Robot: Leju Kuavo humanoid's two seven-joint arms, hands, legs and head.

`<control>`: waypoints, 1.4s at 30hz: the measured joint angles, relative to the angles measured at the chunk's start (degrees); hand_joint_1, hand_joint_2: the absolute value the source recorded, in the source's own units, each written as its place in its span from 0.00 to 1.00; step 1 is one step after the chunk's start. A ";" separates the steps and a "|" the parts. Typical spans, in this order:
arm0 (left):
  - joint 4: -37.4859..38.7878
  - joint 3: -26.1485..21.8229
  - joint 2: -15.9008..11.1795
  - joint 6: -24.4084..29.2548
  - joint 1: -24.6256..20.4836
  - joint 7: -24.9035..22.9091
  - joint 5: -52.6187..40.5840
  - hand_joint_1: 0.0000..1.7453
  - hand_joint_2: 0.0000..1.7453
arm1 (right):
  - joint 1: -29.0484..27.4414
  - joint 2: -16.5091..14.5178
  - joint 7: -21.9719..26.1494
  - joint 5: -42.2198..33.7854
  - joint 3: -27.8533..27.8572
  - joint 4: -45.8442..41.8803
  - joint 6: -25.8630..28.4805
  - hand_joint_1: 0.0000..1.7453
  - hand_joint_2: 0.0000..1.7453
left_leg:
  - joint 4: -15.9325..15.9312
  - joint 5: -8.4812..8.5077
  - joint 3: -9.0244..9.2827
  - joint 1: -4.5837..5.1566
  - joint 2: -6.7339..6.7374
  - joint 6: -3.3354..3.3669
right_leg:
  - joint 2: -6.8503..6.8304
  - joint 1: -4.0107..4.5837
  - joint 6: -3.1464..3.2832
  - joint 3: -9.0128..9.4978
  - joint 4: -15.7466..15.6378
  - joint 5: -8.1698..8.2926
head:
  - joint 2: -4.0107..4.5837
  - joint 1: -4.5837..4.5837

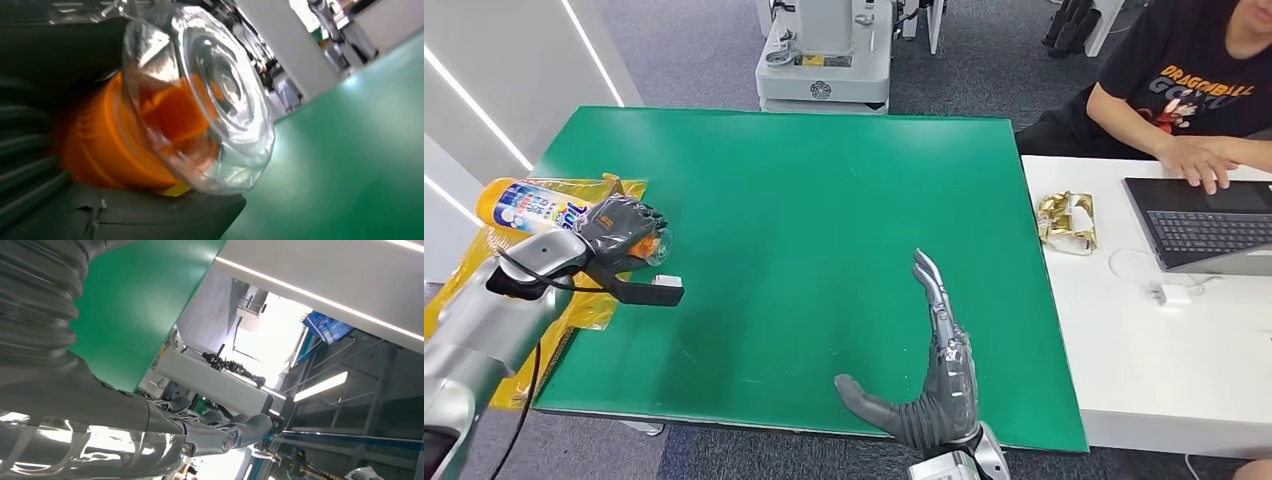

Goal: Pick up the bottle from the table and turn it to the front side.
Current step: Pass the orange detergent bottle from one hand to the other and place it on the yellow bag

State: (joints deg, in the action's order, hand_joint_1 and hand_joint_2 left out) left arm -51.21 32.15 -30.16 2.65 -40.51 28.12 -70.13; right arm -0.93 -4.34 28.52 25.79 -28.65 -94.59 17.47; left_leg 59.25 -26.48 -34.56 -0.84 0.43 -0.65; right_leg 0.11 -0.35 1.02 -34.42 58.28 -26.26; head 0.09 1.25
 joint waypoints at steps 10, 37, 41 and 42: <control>11.78 8.74 -0.04 0.02 -5.99 -1.07 -0.31 1.00 1.00 | 0.12 0.36 -0.44 -0.33 -0.43 0.06 0.62 0.00 1.00 | -0.01 0.00 -0.03 -0.03 -0.03 0.00 | -0.02 0.01 0.02 -0.02 0.00 -0.02 | 0.00 -0.01; 20.56 12.33 -5.29 -2.77 -2.58 -6.01 5.07 1.00 1.00 | 0.73 0.38 -1.52 -0.44 -1.07 0.08 0.81 0.00 1.00 | -0.03 0.00 -0.05 -0.05 -0.07 -0.01 | -0.04 0.02 0.03 -0.01 0.02 -0.05 | 0.00 -0.01; 20.37 11.94 -4.96 0.27 -0.81 -4.90 8.18 1.00 1.00 | 0.77 0.38 -1.75 -0.40 -1.11 0.08 1.37 0.00 1.00 | -0.02 0.00 -0.03 -0.03 -0.06 -0.01 | -0.04 0.02 0.03 0.00 0.00 -0.04 | 0.00 -0.01; 20.27 11.76 -4.75 0.90 -0.32 -4.75 8.64 1.00 1.00 | 0.77 0.38 -1.86 -0.35 -1.11 0.07 1.44 0.00 1.00 | -0.01 0.00 -0.03 -0.03 -0.06 -0.01 | -0.04 0.01 0.03 0.00 0.00 -0.04 | 0.00 -0.01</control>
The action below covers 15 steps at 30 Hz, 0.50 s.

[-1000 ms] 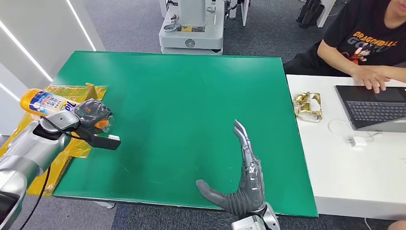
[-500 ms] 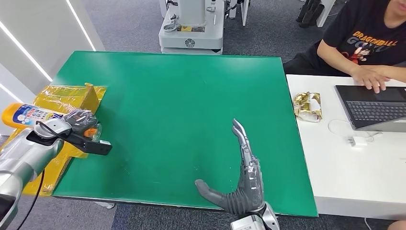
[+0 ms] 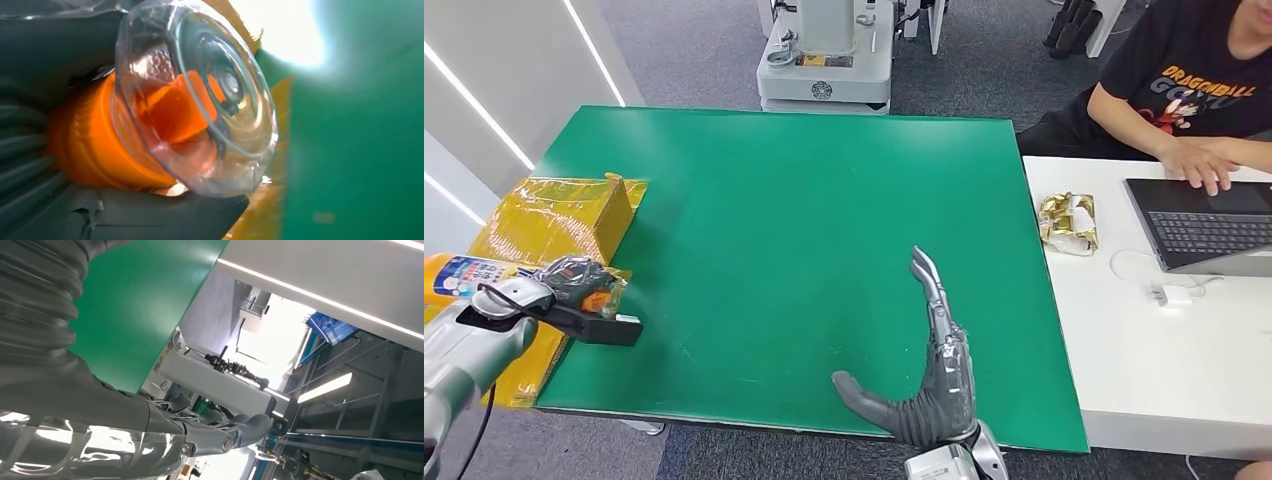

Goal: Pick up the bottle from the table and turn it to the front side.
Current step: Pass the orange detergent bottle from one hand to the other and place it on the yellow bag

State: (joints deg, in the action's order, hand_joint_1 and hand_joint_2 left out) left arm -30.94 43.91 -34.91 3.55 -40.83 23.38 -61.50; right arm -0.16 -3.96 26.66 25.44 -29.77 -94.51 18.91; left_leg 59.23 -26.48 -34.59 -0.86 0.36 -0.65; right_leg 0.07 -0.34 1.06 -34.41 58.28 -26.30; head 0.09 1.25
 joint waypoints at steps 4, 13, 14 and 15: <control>-0.65 -1.04 0.87 1.99 1.53 0.45 1.02 1.00 1.00 | 0.00 0.00 -0.28 0.23 0.00 -0.02 0.07 0.00 1.00 | 0.00 0.00 0.01 0.01 -0.03 0.00 | -0.03 0.00 0.00 0.02 0.00 0.00 | 0.00 0.01; -2.21 -2.68 1.88 5.23 3.06 1.82 0.29 1.00 1.00 | -0.29 0.19 -0.37 0.35 0.00 -0.02 0.06 0.00 1.00 | 0.00 0.04 0.03 -0.03 -0.02 -0.06 | -0.03 0.01 0.02 0.02 0.02 0.01 | 0.00 0.01; -2.28 -2.69 1.88 5.25 3.06 2.05 0.30 1.00 1.00 | -0.30 0.20 -0.37 0.35 0.00 -0.02 0.06 0.00 1.00 | 0.00 0.04 0.03 -0.03 -0.02 -0.06 | -0.03 0.01 0.02 0.02 0.02 0.01 | 0.00 0.01; -2.31 -2.69 1.90 5.36 3.06 2.19 0.31 1.00 1.00 | -0.31 0.22 -0.37 0.35 0.00 -0.02 0.06 0.00 1.00 | 0.00 0.04 0.03 -0.03 -0.01 -0.06 | -0.02 0.01 0.02 0.02 0.02 0.01 | 0.00 0.01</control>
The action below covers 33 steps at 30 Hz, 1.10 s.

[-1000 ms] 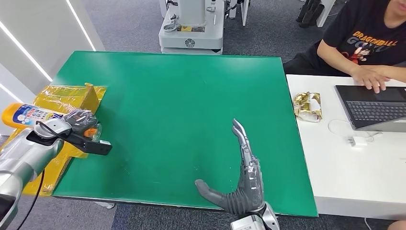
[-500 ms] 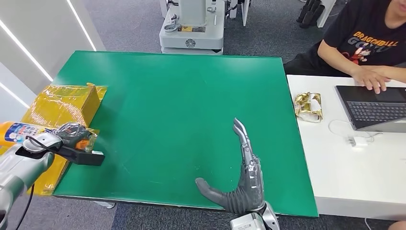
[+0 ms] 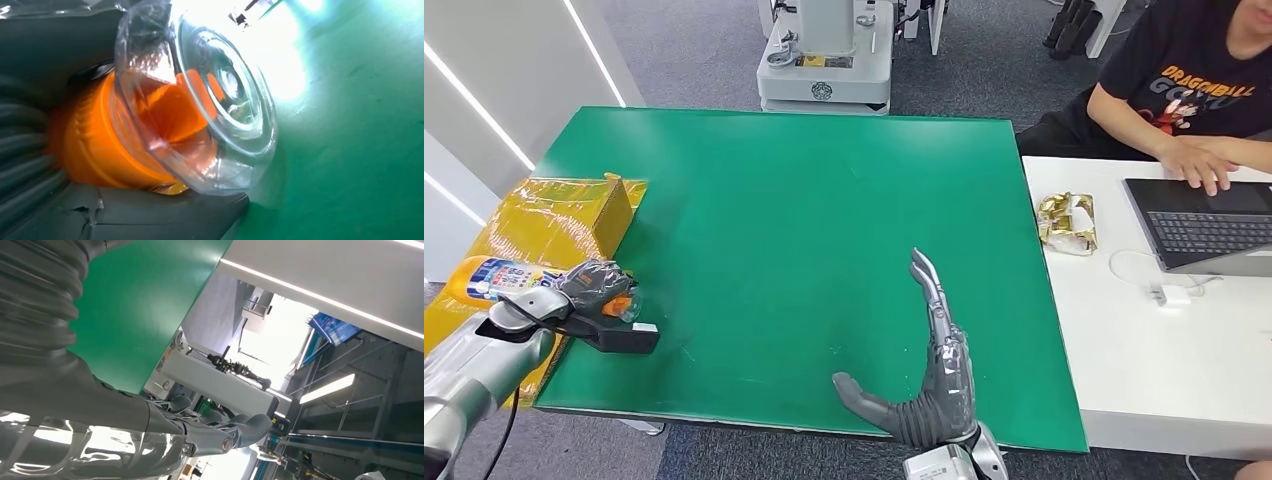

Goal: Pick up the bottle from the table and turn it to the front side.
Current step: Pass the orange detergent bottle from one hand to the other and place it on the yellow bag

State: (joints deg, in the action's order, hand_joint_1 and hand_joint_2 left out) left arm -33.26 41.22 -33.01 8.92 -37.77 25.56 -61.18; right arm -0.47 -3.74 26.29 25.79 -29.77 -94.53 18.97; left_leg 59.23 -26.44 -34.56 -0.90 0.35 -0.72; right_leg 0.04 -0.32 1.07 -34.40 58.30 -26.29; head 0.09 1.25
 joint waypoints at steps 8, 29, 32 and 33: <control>-0.03 -0.47 3.75 5.91 0.42 -1.39 -2.97 1.00 1.00 | 0.00 0.02 0.00 0.11 0.00 0.00 -0.43 0.00 1.00 | 0.00 0.00 -0.03 0.02 -0.06 0.00 | -0.07 -0.01 -0.01 0.03 -0.02 0.00 | 0.00 -0.02; -0.02 -3.18 8.95 7.28 0.79 -1.02 -5.32 1.00 1.00 | 0.41 0.00 0.11 0.09 0.09 0.39 -1.92 0.00 1.00 | 0.00 0.00 -0.03 0.01 -0.06 0.00 | -0.08 0.00 -0.01 0.02 -0.01 0.00 | 0.00 -0.01; 0.11 -3.37 9.17 6.34 0.63 -1.30 -5.55 1.00 1.00 | 0.43 0.00 0.11 0.09 0.11 0.50 -1.80 0.00 1.00 | 0.00 0.00 -0.02 0.02 -0.06 0.00 | -0.08 -0.01 -0.01 0.02 -0.01 0.00 | 0.00 -0.01; 0.21 -3.47 9.22 6.00 0.54 -1.40 -5.56 0.80 1.00 | 0.44 0.00 0.11 0.09 0.12 0.51 -1.78 0.00 1.00 | 0.00 0.00 -0.02 0.01 -0.06 0.00 | -0.08 -0.01 -0.01 0.03 -0.01 0.00 | 0.00 -0.01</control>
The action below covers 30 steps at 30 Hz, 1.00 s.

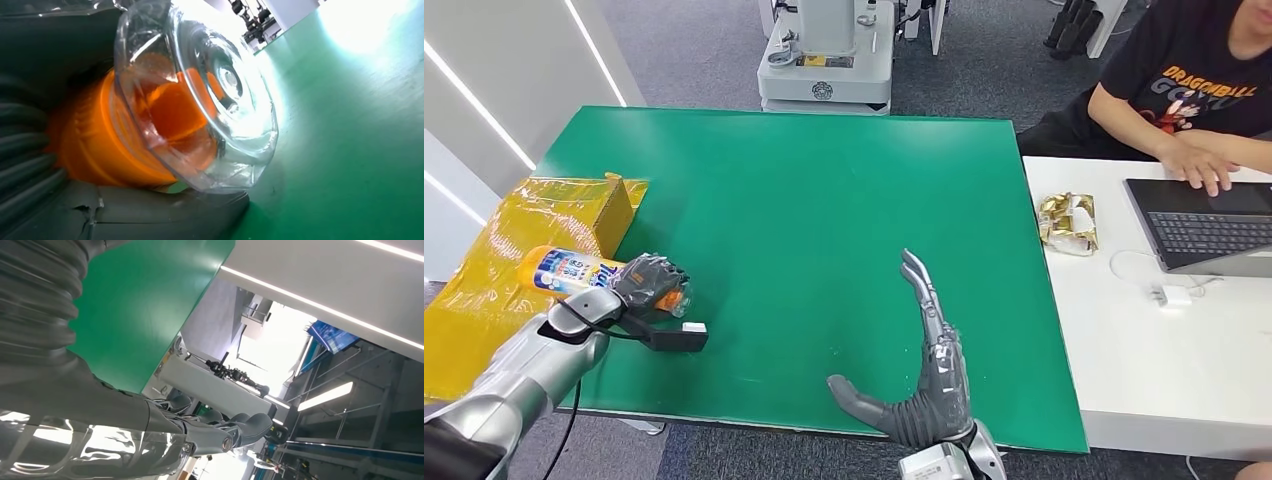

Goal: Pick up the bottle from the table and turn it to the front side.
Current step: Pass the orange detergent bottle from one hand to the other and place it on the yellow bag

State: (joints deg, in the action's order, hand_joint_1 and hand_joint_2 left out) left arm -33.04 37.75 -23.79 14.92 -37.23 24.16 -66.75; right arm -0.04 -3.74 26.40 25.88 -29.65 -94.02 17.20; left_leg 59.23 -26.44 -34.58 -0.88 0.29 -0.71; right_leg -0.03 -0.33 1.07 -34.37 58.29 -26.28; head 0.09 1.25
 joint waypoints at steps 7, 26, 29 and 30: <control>1.95 -0.94 0.18 -1.25 -0.92 -0.88 -0.22 0.00 1.00 | 0.13 0.00 0.23 0.02 0.05 0.34 0.48 0.00 1.00 | 0.00 0.01 0.03 0.00 0.00 -0.02 | 0.00 0.00 0.00 0.02 0.04 0.00 | 0.00 0.01; 1.52 -4.57 -0.99 0.92 1.13 -4.33 -0.87 0.00 1.00 | 0.95 -0.26 1.20 0.58 0.08 0.96 -2.27 0.00 1.00 | -0.03 0.02 0.23 0.00 0.05 -0.03 | 0.04 0.00 0.01 0.14 0.15 -0.01 | 0.00 0.00; 0.21 -6.43 -1.24 2.13 2.83 -5.03 -1.44 0.00 1.00 | 1.37 -0.33 1.42 0.60 0.08 1.30 -2.40 0.00 1.00 | -0.03 0.03 0.24 0.00 0.05 -0.05 | 0.04 0.00 0.02 0.14 0.16 -0.01 | 0.00 0.01; -0.19 -6.99 -1.32 2.33 3.29 -5.14 -1.59 0.00 1.00 | 1.51 -0.36 1.44 0.59 0.08 1.39 -2.40 0.00 1.00 | -0.03 0.03 0.24 0.00 0.04 -0.06 | 0.04 0.00 0.02 0.14 0.16 -0.01 | 0.00 0.01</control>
State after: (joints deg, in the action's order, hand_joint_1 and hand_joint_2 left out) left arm -33.23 30.76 -25.11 17.25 -33.93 19.02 -68.34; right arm 1.47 -4.10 27.84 26.47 -29.57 -92.63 14.80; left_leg 59.20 -26.41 -34.34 -0.88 0.33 -0.77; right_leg 0.00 -0.33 1.08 -34.23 58.45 -26.29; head 0.09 1.25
